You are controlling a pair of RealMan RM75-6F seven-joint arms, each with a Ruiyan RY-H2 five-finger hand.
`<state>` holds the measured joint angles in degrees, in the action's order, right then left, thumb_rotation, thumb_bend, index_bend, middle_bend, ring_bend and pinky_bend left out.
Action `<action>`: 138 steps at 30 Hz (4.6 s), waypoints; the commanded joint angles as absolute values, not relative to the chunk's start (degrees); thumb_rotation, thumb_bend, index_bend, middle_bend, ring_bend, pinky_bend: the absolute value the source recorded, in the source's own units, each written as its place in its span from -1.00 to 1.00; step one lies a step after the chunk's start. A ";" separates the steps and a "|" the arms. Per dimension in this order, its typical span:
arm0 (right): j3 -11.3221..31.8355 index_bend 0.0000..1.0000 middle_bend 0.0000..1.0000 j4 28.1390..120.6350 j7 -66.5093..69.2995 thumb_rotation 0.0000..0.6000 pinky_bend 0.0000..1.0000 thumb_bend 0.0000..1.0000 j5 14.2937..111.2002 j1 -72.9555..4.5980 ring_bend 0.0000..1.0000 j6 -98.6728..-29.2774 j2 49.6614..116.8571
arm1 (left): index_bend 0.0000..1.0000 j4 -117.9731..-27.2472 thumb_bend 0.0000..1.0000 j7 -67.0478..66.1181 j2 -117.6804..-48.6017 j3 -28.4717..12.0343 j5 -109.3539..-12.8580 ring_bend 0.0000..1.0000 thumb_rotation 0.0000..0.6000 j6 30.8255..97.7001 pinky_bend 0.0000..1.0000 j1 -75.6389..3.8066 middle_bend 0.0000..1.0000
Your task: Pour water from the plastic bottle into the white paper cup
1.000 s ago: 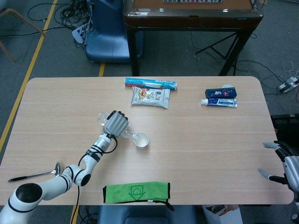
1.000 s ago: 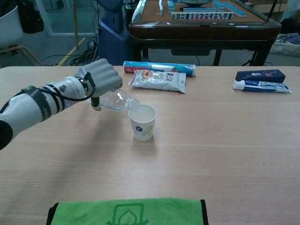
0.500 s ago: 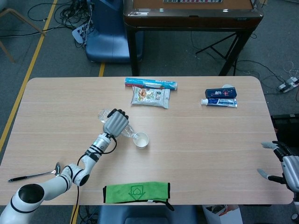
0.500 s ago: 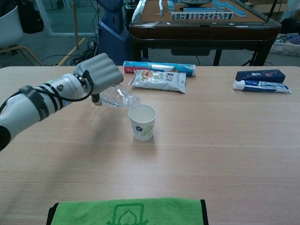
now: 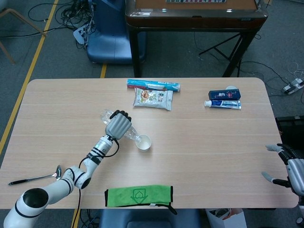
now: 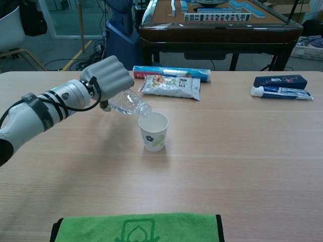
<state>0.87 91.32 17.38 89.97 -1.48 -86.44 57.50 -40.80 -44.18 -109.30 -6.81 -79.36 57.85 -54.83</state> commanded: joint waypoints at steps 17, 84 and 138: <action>0.86 -0.48 -0.38 91.30 17.22 1.00 -0.32 -0.84 89.79 -1.57 -0.65 -86.18 57.57 | 0.17 -34.59 -0.96 -42.24 -112.30 -6.81 -81.68 0.06 1.00 61.09 0.34 -54.13 0.16; 0.83 -0.48 -0.38 91.02 17.63 1.00 -0.32 -0.84 89.71 -1.51 -0.65 -86.19 57.58 | 0.19 -35.95 -0.96 -47.48 -111.77 -7.52 -81.52 0.07 1.00 60.39 0.36 -52.07 0.16; 0.56 -0.48 -0.38 91.16 17.20 1.00 -0.32 -0.84 90.08 -1.56 -0.65 -86.10 57.67 | 0.22 -58.87 -0.96 -57.19 -107.46 -21.12 -57.37 0.11 1.00 65.52 0.39 -45.52 0.17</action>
<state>0.56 91.17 17.21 90.08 -1.55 -86.10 57.66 -57.79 -56.77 -108.23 -20.49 -58.39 64.97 -45.98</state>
